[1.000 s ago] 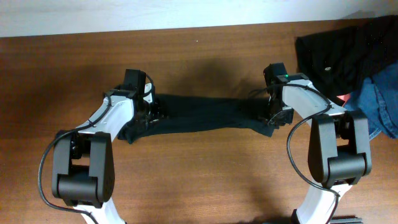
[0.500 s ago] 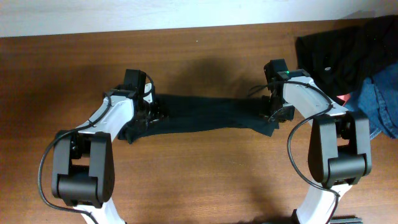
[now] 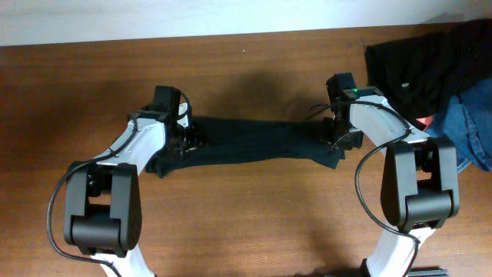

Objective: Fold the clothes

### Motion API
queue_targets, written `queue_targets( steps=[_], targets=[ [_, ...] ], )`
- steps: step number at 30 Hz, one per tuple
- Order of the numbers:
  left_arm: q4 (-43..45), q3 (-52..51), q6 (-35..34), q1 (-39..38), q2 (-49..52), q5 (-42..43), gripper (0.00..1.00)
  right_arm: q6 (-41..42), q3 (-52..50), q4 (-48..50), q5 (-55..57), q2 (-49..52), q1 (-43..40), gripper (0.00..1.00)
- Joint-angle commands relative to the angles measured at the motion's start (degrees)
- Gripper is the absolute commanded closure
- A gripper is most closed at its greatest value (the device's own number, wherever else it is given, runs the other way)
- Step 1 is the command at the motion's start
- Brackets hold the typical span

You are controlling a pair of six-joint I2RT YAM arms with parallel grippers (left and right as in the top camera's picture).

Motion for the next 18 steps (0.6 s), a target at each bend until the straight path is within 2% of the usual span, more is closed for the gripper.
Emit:
queue_targets(
  steps=[1,10,12,15,18],
  targets=[
    [-0.28,-3.23,0.48,1.01,5.95,-6.21,0.25,0.35,-1.05,0.09,0.09,0.46,0.07,0.76],
    [-0.28,-3.23,0.48,1.01,5.95,-6.23,0.25,0.35,-1.42,0.07,-0.37,0.46,0.07,0.76],
    [-0.28,-3.23,0.48,1.01,5.95,-6.23,0.25,0.33,-1.38,0.2,-0.33,0.46,0.04,0.82],
    [-0.28,-3.23,0.48,1.01,5.95,-6.25,0.25,0.33,-1.38,0.15,-0.33,0.46,0.0,0.96],
    [-0.26,-3.23,0.48,1.01,5.95,-6.25,0.25,0.33,-1.38,0.11,-0.35,0.46,0.02,0.96]
  ],
)
